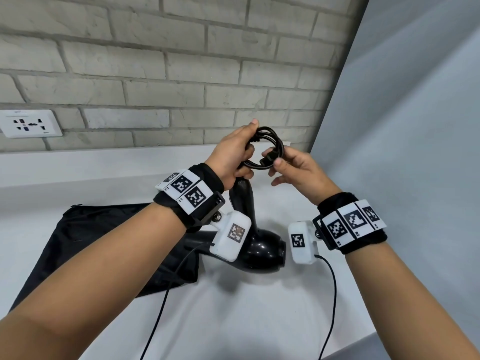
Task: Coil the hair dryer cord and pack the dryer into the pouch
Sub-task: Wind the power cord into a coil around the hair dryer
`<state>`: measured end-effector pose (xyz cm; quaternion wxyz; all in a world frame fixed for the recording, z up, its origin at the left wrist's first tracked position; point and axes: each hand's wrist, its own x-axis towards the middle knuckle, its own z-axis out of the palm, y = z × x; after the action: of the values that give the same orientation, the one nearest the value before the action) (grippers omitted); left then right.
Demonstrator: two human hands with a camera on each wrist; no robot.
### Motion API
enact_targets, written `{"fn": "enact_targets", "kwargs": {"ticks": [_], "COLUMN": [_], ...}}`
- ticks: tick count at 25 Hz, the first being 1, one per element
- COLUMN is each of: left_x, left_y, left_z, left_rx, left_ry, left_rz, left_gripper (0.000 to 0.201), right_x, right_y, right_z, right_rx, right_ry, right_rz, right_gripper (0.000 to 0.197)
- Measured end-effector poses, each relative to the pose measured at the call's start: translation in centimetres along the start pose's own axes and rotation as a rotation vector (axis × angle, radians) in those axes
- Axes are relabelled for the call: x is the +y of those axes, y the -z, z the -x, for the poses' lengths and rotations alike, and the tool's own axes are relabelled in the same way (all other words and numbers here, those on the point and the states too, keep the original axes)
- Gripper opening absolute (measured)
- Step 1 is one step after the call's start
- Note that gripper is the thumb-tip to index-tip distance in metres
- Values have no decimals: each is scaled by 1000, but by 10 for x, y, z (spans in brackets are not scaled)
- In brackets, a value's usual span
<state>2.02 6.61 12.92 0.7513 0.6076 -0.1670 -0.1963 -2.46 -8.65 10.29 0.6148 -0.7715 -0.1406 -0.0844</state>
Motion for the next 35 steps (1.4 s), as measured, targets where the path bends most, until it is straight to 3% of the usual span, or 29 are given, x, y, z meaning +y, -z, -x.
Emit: {"fn": "enact_targets", "kwargs": {"ticks": [3, 7, 15, 19, 24, 27, 28, 31, 35], "left_x": [0, -1, -8, -9, -11, -8, -7, -5, -3], "left_y": [0, 1, -3, -4, -8, -9, -9, -8, -5], "left_z": [1, 4, 4, 6, 12, 11, 10, 8, 6], "left_rx": [-28, -43, -72, -96, -116, -94, -83, -51, -38], "left_ry": [-10, 15, 30, 62, 118, 86, 66, 9, -44], "left_rz": [-49, -63, -115, -118, -201, -195, -188, -153, -129], "left_gripper": [36, 38, 29, 31, 29, 20, 18, 15, 21], "right_x": [2, 4, 15, 11, 3, 1, 0, -1, 2], "right_y": [7, 8, 16, 18, 25, 27, 25, 17, 22], "right_z": [-1, -3, -4, -3, 1, 3, 4, 5, 5], "right_rx": [-44, -21, -28, 49, 300, 99, 23, -98, -90], "right_ry": [-15, -52, -74, -73, 40, 3, -8, 72, -95], "right_rz": [16, 121, 278, 408, 689, 1023, 1024, 816, 642], "right_gripper": [39, 24, 18, 23, 19, 29, 29, 20, 17]}}
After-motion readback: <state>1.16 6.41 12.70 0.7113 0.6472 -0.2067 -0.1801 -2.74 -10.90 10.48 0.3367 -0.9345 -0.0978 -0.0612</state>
